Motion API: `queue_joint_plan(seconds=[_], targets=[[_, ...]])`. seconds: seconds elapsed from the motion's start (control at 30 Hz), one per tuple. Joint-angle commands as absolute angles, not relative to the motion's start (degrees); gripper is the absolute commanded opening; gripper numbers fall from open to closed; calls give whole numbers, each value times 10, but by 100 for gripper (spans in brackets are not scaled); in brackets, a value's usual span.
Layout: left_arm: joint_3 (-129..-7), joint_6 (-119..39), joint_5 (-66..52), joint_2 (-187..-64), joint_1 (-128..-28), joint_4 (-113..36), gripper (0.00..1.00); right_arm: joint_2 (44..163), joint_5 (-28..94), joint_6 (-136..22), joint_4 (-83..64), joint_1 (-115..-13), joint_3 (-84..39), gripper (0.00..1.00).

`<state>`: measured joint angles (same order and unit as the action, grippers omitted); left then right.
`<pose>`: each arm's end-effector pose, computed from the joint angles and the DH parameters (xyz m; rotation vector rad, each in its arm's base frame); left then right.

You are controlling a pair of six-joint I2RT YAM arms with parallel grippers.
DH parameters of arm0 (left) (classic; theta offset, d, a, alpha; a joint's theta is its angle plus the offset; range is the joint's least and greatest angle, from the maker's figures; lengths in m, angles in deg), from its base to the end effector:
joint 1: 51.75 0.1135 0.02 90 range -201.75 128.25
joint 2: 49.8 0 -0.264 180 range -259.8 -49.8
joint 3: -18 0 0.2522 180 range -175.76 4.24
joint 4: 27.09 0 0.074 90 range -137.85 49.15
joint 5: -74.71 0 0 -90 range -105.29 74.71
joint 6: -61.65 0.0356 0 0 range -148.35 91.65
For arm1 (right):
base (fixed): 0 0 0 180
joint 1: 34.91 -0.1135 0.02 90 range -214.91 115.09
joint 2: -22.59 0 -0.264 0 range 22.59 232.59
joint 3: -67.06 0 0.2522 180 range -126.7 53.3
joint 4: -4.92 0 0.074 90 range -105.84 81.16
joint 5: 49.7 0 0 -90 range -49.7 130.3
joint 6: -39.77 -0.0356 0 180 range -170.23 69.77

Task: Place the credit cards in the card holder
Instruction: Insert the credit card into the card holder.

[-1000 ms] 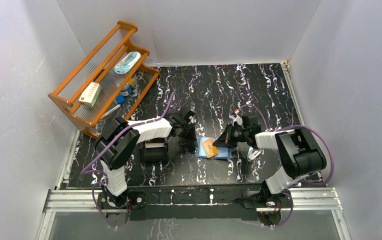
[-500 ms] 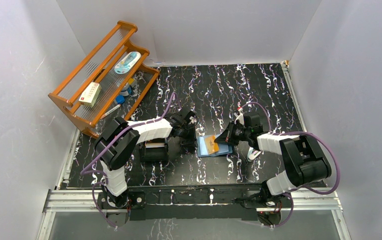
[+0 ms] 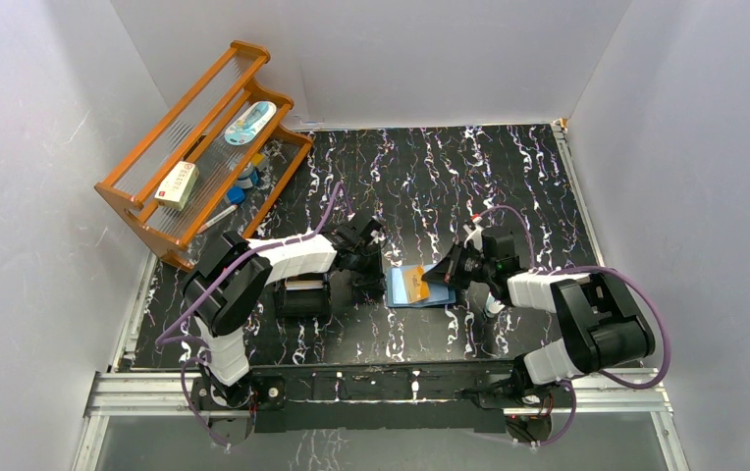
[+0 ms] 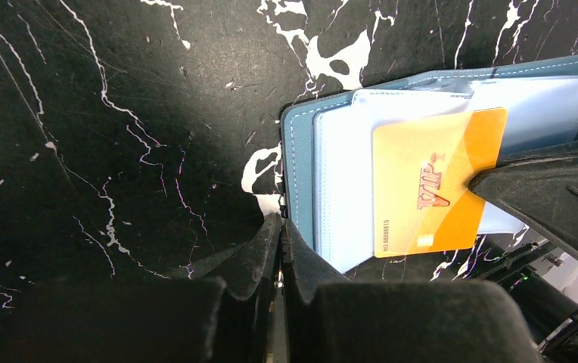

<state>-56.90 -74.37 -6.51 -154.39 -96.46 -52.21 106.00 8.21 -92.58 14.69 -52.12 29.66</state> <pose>0.2581 -0.2631 0.1548 0.0351 2.7162 -0.7593 0.2321 0.0917 0.1327 0.1754 2.3463 1.1673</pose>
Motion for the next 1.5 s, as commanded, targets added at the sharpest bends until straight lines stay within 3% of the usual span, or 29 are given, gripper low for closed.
queue_joint_plan(seconds=[0.0, 0.73, 1.03, 1.13, 1.23, 1.47], targets=[[-533, -736, -94, -1567, -968, -592, 3, 1034, 108, -940, 206, -519, 315, 0], [-525, -767, -55, -1577, -974, -557, 3, 1041, 151, -1000, 342, -533, 379, 0], [-538, -760, -54, -1582, -975, -552, 3, 1075, 141, -979, 303, -557, 353, 0], [-552, -752, -63, -1584, -975, -564, 2, 1083, 136, -960, 274, -563, 342, 4], [-562, -749, -61, -1584, -975, -569, 2, 1082, 144, -940, 227, -572, 302, 15], [-571, -746, -51, -1582, -975, -580, 3, 1045, 225, -838, -56, -579, 198, 38]])
